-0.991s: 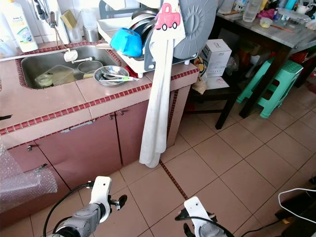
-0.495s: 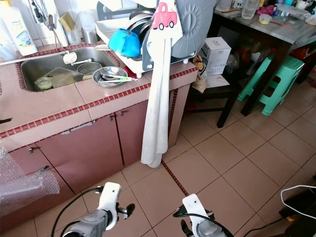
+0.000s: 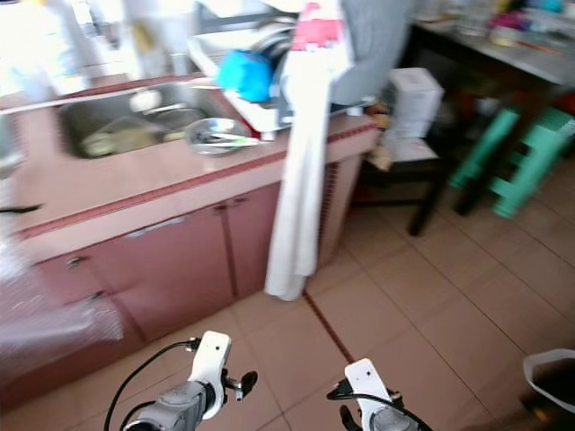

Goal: Kitchen organization

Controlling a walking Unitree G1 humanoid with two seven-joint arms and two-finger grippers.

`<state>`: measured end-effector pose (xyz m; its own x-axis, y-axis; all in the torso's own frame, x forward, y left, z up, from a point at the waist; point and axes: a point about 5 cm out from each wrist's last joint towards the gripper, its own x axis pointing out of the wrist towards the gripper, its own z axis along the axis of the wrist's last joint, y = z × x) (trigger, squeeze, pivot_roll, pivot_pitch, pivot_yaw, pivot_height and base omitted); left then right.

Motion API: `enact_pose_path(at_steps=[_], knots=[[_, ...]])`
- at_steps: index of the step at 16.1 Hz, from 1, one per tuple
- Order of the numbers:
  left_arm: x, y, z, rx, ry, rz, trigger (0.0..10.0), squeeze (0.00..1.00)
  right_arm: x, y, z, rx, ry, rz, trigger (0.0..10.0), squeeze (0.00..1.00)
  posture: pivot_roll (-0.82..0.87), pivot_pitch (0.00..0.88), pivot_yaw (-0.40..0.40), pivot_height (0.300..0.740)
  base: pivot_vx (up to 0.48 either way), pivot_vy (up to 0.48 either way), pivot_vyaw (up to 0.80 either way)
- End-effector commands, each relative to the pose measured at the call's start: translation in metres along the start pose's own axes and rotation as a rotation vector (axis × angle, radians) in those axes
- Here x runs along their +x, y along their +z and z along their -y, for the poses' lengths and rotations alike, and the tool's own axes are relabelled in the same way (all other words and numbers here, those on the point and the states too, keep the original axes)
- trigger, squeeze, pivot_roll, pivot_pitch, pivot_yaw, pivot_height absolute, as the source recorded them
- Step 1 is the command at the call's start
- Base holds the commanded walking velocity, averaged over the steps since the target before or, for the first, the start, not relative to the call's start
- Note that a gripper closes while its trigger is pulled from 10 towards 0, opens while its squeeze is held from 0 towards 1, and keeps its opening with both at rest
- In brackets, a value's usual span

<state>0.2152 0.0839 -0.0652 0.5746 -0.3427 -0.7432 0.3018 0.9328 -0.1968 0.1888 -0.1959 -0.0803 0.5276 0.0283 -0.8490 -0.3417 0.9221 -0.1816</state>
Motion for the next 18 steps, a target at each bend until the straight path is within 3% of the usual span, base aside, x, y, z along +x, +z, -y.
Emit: enact_pose_path(at_steps=[1,5,11,13,18], knots=[[0.0,0.0,0.0,0.002,-0.011,0.006,10.0,0.0,0.0,0.001,0.0,-0.012,-0.002,0.001,10.0,0.0,-0.08,0.0,0.008,0.74,0.0,0.0,0.8],[-0.002,0.0,-0.004,0.035,-0.032,0.011,10.0,0.0,0.001,0.001,-0.006,-0.019,0.021,0.0,10.0,0.0,-0.07,0.0,0.01,0.74,0.0,0.0,0.78],[-0.003,-0.008,-0.006,0.066,-0.029,-0.015,10.0,0.0,0.001,0.001,-0.01,-0.038,0.031,0.003,10.0,0.0,-0.09,0.0,0.014,0.74,0.0,0.0,0.0],[-0.003,-0.009,-0.004,0.094,-0.04,-0.021,10.0,0.0,-0.001,-0.008,-0.006,-0.076,0.022,-0.021,10.0,0.0,-0.09,0.0,0.014,0.74,0.0,0.0,0.0],[-0.004,-0.01,-0.009,0.112,-0.035,-0.029,10.0,0.0,-0.002,-0.012,-0.006,-0.081,0.023,-0.029,10.0,0.0,-0.09,0.0,0.019,0.74,0.0,0.284,0.0]])
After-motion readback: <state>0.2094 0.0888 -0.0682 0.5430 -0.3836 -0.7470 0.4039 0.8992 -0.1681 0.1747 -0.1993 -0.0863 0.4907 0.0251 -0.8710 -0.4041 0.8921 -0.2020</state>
